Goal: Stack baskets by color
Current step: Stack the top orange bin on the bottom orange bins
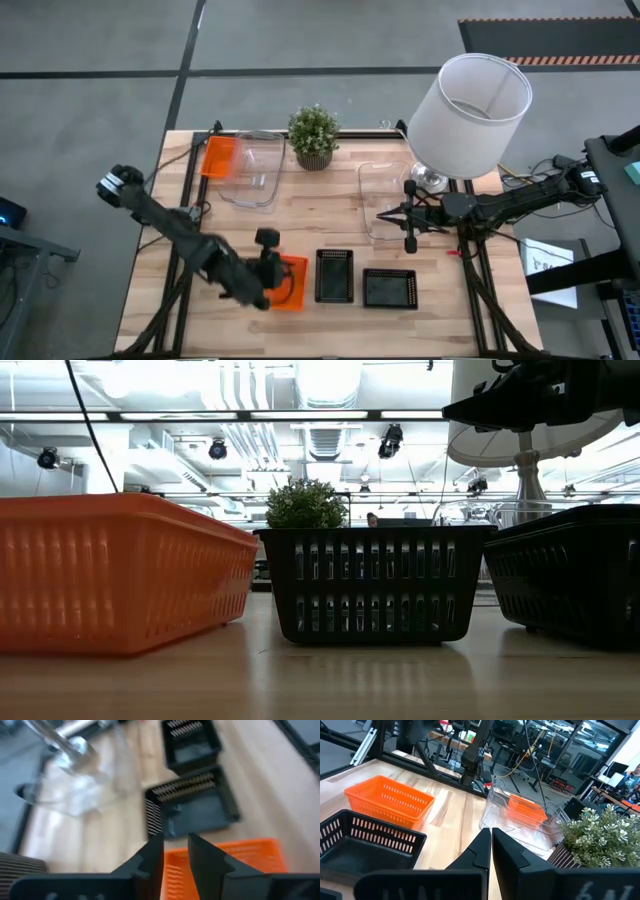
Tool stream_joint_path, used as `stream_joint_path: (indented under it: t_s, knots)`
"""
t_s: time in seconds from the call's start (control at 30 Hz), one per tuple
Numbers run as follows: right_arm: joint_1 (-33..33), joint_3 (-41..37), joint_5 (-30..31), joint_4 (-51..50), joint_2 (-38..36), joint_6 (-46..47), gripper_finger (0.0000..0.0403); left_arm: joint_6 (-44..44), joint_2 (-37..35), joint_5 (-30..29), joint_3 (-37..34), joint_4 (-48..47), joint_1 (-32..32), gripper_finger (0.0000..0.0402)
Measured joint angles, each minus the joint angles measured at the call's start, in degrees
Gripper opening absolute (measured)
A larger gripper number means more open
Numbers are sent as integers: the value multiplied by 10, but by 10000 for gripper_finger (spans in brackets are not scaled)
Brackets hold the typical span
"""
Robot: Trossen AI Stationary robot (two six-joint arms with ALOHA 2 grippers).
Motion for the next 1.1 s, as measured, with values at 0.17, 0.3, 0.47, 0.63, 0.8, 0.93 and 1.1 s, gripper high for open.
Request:
stream_joint_path:
  t_s: [0.17,0.3,0.47,0.63,0.8,0.93,1.1]
  knots:
    - [0,0,0,-6,0,-10,9,98,-72,2,-54,53,69,39]
    - [0,-1,-1,-7,0,-14,9,125,-135,2,-97,67,133,22]
    - [0,-1,6,-7,-1,-13,9,121,-210,-1,-106,71,246,6]
    - [0,-1,44,-13,-1,-7,9,120,-266,-10,-101,53,387,1]
    - [0,-1,46,-16,-1,-6,9,120,-282,-19,-101,12,551,0]
    - [0,-1,46,-20,-1,-3,9,114,-272,-14,-99,-48,684,0]
    - [0,-1,46,-20,-1,0,9,111,-239,89,-99,-108,810,0]
